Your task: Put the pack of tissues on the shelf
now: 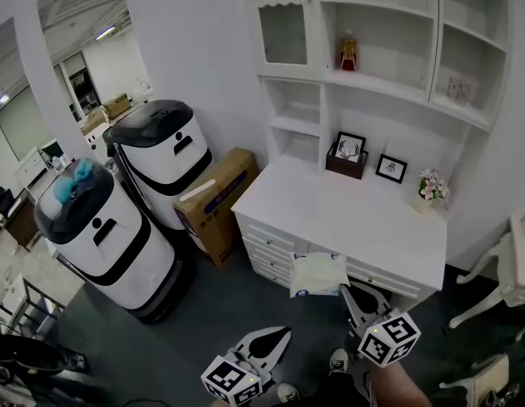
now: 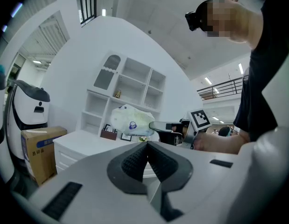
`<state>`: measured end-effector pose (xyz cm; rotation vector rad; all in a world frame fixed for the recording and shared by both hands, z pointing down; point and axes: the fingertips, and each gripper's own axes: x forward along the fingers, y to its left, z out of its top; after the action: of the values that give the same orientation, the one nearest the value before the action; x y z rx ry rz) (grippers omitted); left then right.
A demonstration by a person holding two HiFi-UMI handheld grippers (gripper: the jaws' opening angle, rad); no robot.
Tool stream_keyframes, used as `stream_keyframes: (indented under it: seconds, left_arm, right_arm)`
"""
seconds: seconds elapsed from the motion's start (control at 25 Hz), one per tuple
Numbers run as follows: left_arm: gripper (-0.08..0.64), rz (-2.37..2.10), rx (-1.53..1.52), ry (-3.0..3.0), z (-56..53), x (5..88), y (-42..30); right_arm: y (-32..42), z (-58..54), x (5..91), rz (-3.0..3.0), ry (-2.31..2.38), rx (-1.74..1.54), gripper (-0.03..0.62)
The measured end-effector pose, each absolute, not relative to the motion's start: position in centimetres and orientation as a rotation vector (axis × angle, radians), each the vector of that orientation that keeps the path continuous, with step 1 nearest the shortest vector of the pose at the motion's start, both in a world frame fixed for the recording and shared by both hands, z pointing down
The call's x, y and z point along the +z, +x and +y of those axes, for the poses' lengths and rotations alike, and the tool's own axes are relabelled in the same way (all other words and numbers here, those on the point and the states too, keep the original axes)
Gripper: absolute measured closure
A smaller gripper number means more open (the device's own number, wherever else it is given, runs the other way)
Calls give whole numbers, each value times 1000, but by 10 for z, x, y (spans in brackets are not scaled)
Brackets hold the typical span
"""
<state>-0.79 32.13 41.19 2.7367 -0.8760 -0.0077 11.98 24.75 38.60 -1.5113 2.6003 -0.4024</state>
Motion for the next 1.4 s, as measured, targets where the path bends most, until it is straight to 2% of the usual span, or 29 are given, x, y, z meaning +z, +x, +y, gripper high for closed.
stream_keyframes:
  seconds: [1.0, 1.4]
  left_arm:
    - [555, -881, -35, 2732, 312, 407, -35]
    - [555, -925, -45, 2710, 273, 407, -24]
  right_arm:
    - [98, 235, 375, 2596, -1539, -395, 584]
    - [107, 191, 383, 2615, -1503, -430, 584]
